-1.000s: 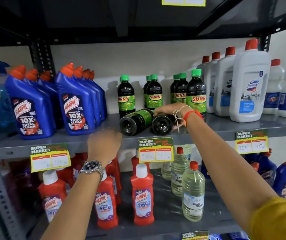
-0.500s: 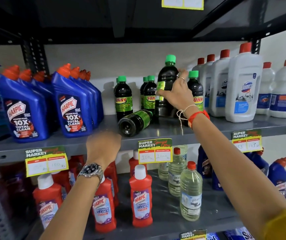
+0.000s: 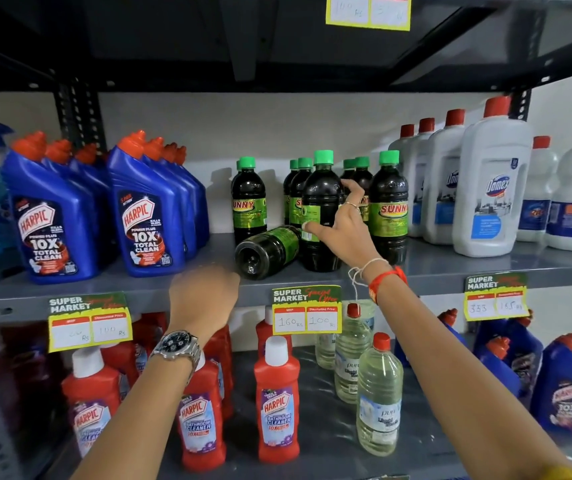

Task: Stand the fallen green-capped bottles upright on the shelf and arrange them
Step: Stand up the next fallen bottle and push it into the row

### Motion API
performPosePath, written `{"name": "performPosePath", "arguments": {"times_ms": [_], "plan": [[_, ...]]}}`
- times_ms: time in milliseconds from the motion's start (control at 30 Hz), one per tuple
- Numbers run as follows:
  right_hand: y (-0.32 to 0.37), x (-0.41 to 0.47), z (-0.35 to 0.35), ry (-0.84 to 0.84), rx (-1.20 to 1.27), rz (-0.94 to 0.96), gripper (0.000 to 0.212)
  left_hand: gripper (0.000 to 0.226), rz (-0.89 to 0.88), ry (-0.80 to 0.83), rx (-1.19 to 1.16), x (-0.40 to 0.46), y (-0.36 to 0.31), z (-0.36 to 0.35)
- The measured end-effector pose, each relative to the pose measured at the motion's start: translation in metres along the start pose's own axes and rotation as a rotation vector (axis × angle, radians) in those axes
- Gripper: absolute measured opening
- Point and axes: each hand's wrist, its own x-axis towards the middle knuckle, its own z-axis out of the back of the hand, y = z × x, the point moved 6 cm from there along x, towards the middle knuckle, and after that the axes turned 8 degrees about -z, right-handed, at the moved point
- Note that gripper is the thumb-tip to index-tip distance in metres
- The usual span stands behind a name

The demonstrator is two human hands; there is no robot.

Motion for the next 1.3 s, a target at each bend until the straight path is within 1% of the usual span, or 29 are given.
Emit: {"name": "performPosePath", "arguments": {"times_ms": [67, 133, 233, 300, 367, 433, 500, 600, 667, 700, 733, 767, 867, 900, 933, 1000, 1033, 1133, 1200, 1233, 1300], "plan": [[0.000, 0.000, 0.002, -0.017, 0.028, -0.026, 0.084, 0.034, 0.002, 0.001, 0.003, 0.000, 0.000, 0.000], [0.001, -0.002, 0.009, -0.122, -0.011, -0.073, 0.090, 0.033, 0.003, 0.000, 0.005, 0.000, 0.000, 0.001], [0.005, -0.006, 0.016, -0.316, -0.209, -0.144, 0.101, 0.033, 0.003, 0.003, 0.008, 0.000, -0.001, 0.001], [0.004, -0.009, 0.014, -0.337, -0.304, -0.186, 0.109, 0.033, -0.001, 0.003, 0.004, 0.000, -0.001, 0.001], [0.000, -0.009, 0.009, -0.300, -0.307, -0.193, 0.111, 0.034, -0.002, 0.001, 0.006, 0.000, -0.001, 0.001], [-0.005, -0.005, 0.007, -0.259, -0.238, -0.163, 0.106, 0.034, -0.004, -0.002, 0.005, 0.000, 0.000, 0.000], [-0.012, -0.002, 0.007, -0.188, -0.102, -0.162, 0.098, 0.038, -0.010, -0.007, 0.008, 0.000, 0.000, 0.000], [-0.029, 0.006, 0.004, -0.014, 0.188, -0.249, 0.088, 0.042, -0.018, -0.007, 0.019, 0.000, 0.000, -0.001], [-0.035, 0.011, 0.000, 0.101, 0.370, -0.316, 0.086, 0.040, -0.019, 0.002, 0.028, 0.000, -0.001, -0.002], [-0.036, 0.012, 0.000, 0.125, 0.405, -0.331, 0.086, 0.038, -0.019, 0.006, 0.031, 0.000, -0.001, -0.002], [-0.034, 0.013, 0.000, 0.121, 0.387, -0.328, 0.086, 0.036, -0.017, 0.007, 0.032, 0.000, -0.001, -0.002], [-0.032, 0.013, 0.002, 0.085, 0.300, -0.309, 0.089, 0.035, -0.013, 0.006, 0.030, 0.000, 0.000, -0.002], [-0.020, 0.007, 0.004, -0.065, -0.099, -0.269, 0.115, 0.036, -0.008, -0.002, 0.033, 0.000, 0.001, -0.002], [-0.017, 0.005, 0.005, -0.112, -0.166, -0.264, 0.119, 0.039, -0.010, -0.006, 0.034, 0.000, 0.000, -0.002], [-0.014, 0.005, 0.005, -0.147, -0.181, -0.255, 0.118, 0.041, -0.009, -0.008, 0.037, 0.000, 0.000, -0.002], [-0.013, 0.009, 0.004, -0.162, -0.126, -0.242, 0.111, 0.042, -0.005, 0.000, 0.042, 0.000, 0.000, -0.003], [-0.015, 0.012, 0.003, -0.128, -0.069, -0.252, 0.107, 0.040, -0.005, 0.005, 0.045, 0.000, 0.000, -0.003], [-0.023, 0.019, -0.004, 0.042, 0.176, -0.341, 0.102, 0.034, 0.002, 0.012, 0.046, 0.000, 0.001, -0.004], [-0.026, 0.022, -0.009, 0.097, 0.291, -0.372, 0.098, 0.035, 0.006, 0.010, 0.048, 0.000, 0.002, -0.004], [-0.026, 0.022, -0.011, 0.112, 0.306, -0.372, 0.098, 0.035, 0.006, 0.007, 0.047, 0.000, 0.002, -0.004], [-0.023, 0.019, -0.014, 0.107, 0.236, -0.346, 0.108, 0.038, 0.006, 0.002, 0.046, 0.000, 0.001, -0.004]]}}
